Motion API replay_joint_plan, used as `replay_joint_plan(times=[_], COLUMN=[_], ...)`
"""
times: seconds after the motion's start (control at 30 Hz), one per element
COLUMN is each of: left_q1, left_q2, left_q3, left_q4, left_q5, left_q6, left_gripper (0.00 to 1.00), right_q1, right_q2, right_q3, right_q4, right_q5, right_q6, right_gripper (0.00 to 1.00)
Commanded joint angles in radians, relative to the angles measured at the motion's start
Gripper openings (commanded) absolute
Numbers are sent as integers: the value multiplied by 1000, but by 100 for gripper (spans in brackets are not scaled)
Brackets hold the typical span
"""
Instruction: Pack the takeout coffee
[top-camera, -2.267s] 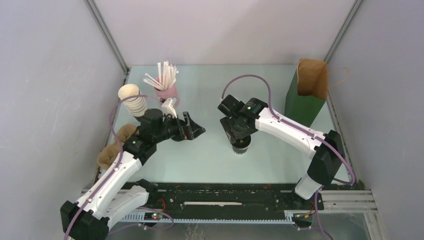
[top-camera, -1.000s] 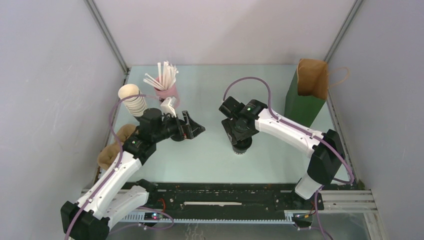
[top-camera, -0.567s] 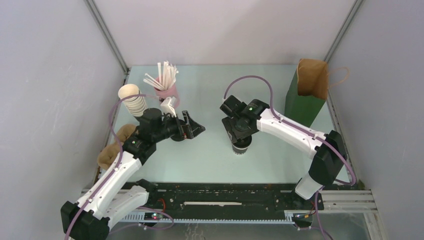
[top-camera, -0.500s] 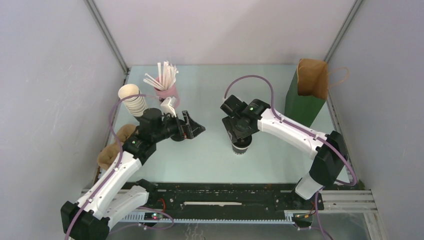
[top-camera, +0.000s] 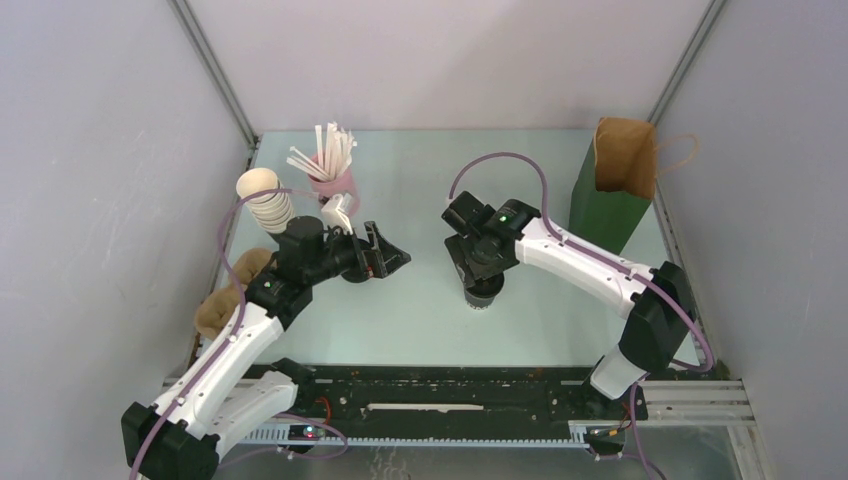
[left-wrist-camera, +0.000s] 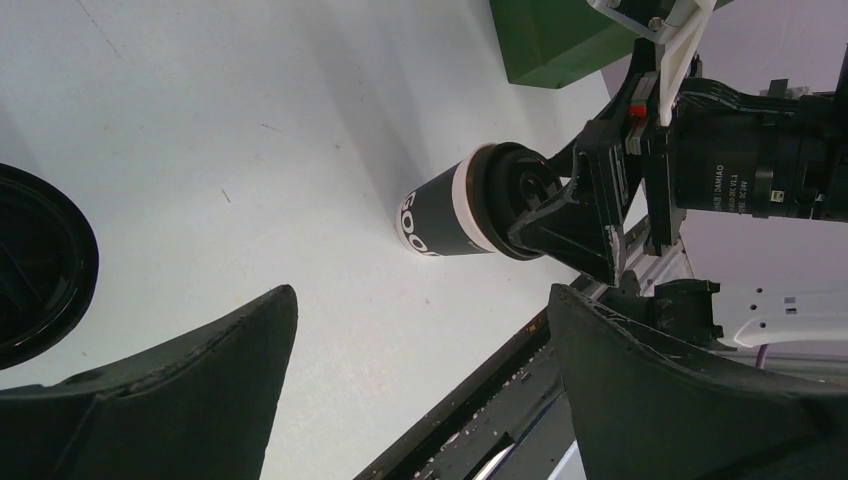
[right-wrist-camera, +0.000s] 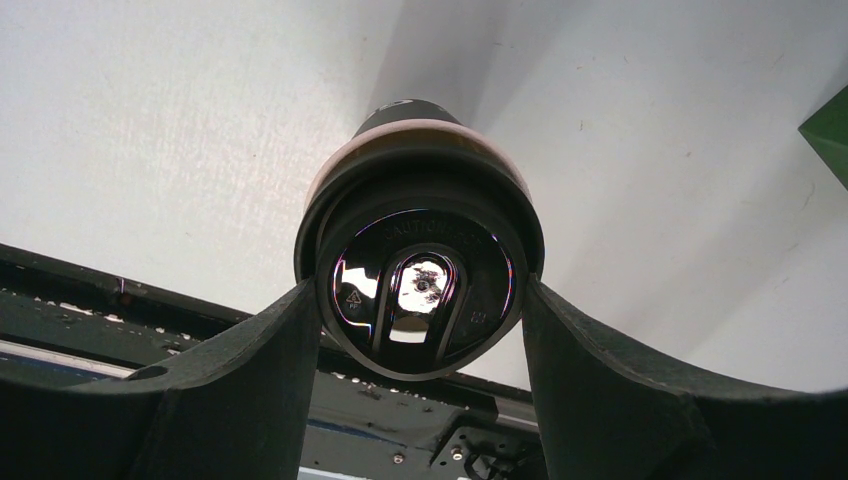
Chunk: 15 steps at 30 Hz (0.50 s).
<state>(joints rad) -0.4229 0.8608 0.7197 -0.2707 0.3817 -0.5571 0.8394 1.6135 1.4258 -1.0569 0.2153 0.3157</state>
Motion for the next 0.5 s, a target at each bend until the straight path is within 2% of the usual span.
replay_joint_plan(times=[0.0, 0.47], left_q1=[8, 9], left_q2=[-14, -16], left_q3=[-22, -28], left_q4=[33, 39], left_q5=[25, 28], left_q6=[13, 9], left_gripper=[100, 100], right_q1=[-3, -6], right_q2=[-10, 8], right_q3=[2, -4], right_q4=[19, 38], right_q5=[-5, 1], right_q6=[-9, -20], right_gripper=[70, 71])
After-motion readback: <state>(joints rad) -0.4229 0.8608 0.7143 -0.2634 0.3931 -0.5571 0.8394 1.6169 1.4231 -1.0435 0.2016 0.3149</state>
